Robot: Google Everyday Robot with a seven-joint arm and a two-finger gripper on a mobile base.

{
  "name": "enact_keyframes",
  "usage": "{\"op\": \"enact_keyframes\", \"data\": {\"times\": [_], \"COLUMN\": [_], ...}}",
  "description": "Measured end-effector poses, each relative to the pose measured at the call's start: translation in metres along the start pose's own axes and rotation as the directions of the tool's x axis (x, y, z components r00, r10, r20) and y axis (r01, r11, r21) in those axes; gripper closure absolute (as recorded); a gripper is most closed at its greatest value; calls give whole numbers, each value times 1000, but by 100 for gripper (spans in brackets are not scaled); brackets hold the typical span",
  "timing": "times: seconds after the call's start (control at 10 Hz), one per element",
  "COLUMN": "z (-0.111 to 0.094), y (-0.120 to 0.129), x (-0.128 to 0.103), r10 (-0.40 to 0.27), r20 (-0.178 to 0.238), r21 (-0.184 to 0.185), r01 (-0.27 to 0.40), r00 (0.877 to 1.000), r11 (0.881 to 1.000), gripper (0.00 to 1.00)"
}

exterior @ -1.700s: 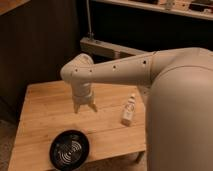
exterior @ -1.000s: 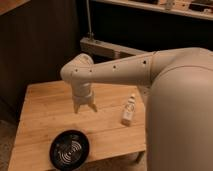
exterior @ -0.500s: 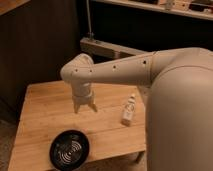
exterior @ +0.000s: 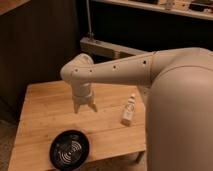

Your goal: Place the bottle in the ceramic bowl

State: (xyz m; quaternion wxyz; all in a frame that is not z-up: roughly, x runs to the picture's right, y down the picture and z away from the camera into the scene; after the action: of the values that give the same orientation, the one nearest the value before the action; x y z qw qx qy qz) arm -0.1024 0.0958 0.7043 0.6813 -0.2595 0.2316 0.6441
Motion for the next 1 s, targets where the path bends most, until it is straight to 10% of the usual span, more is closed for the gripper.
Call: {"op": "enact_keyframes", "data": {"times": [1.0], "z": [-9], "y": [-14], "x": [-21], "r10": [56], "r20": [50], "r21": [10], "r01": [-57], "r00": [997], "r11": [998], "gripper": [35]}}
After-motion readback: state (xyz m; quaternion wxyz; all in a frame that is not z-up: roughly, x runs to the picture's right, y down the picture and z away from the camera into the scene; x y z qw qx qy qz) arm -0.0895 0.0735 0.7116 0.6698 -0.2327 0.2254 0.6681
